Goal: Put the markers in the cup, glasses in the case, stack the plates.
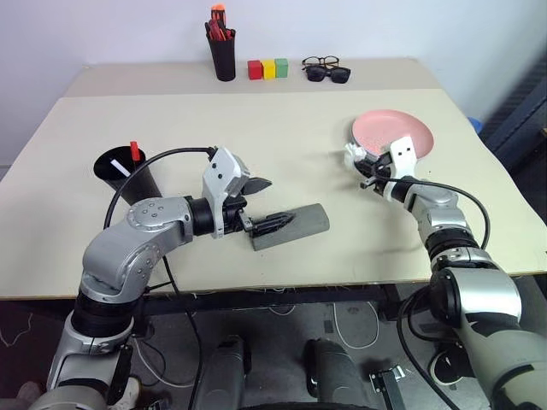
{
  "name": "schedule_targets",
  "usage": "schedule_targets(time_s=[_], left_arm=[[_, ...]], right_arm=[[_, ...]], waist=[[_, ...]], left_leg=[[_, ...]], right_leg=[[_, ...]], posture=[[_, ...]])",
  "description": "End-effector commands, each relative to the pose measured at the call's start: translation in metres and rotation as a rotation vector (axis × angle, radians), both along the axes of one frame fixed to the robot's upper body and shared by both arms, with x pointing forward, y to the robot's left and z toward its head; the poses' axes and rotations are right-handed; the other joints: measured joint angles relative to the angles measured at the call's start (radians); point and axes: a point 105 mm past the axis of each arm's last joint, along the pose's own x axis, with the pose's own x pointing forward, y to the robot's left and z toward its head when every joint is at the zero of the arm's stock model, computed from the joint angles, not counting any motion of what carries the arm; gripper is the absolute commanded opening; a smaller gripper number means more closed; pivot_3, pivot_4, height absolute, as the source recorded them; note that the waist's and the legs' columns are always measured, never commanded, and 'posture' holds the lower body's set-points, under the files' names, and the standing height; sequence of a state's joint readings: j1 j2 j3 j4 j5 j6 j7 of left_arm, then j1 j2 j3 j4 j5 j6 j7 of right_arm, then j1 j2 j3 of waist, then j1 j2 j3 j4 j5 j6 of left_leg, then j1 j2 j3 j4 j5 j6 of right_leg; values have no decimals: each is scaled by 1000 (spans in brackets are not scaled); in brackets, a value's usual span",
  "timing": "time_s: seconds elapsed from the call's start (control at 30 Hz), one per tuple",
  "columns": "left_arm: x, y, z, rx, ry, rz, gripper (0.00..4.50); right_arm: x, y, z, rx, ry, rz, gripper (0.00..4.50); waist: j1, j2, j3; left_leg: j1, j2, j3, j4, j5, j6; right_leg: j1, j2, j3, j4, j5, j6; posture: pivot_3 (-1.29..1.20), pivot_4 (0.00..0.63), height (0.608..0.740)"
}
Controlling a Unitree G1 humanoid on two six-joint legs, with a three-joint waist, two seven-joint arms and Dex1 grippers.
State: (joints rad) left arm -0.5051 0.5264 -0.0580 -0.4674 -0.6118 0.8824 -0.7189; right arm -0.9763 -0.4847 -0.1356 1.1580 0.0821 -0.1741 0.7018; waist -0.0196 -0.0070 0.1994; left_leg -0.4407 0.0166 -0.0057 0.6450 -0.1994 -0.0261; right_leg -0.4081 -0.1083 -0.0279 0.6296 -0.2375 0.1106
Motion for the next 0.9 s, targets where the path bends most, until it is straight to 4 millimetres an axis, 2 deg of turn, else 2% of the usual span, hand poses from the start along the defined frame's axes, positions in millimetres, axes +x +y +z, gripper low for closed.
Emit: schedule_targets(time_s=[0.03, 0.17, 0.3, 0.4, 0.5, 0.7, 0.8, 0.9], left_arm=[[-9, -3, 14, -22, -61, -55, 4500], [-1, -1, 18, -20, -86, -17, 4500], [-2, -1, 18, -23, -92, -4, 4500], [-2, 3, 18, -25, -94, 32, 4500], [-1, 6, 17, -27, -92, 58, 4500], [3, 15, 17, -67, -123, 144, 4500], [-1, 33, 22, -153, -243, 242, 4500], [-13, 45, 16, -184, -290, 260, 4500]], right_arm=[[7, -14, 50, -14, -158, -65, 47], [12, -35, 63, -39, -191, -216, 47], [14, -44, 59, -136, -179, -291, 47], [16, -50, 55, -167, -173, -353, 755], [16, -55, 59, -178, -197, -398, 2134], [10, -62, 70, -175, -261, -382, 2134], [-1, -63, 75, -137, -306, -263, 2134], [-22, -67, 67, -127, -303, -110, 2134]], waist=[[0, 0, 0], [0, 0, 0], [0, 0, 0], [-1, 0, 0], [-1, 0, 0], [-1, 0, 0], [0, 0, 0], [6, 0, 0]], left_leg=[[0, 0, 0, 0, 0, 0], [0, 0, 0, 0, 0, 0], [0, 0, 0, -1, 0, 0], [0, 0, 0, -1, 0, 0], [0, 0, 0, -1, 0, 0], [0, 0, 0, -1, 0, 0], [0, 0, 1, -1, 0, 0], [0, 0, 1, -3, 0, 0]], right_leg=[[0, 0, 0, 0, 0, 0], [0, 0, 0, 0, 0, 0], [0, 0, 0, -1, 0, 0], [0, 0, 0, -1, 0, 0], [0, 0, 0, -1, 0, 0], [0, 0, 1, -1, 0, 0], [0, 0, 1, -2, 0, 0], [0, 0, 1, -3, 0, 0]], posture=[[0, 150, 740], [0, 150, 740], [0, 150, 740], [0, 150, 740], [0, 150, 740], [0, 150, 740], [0, 150, 740], [0, 150, 740]])
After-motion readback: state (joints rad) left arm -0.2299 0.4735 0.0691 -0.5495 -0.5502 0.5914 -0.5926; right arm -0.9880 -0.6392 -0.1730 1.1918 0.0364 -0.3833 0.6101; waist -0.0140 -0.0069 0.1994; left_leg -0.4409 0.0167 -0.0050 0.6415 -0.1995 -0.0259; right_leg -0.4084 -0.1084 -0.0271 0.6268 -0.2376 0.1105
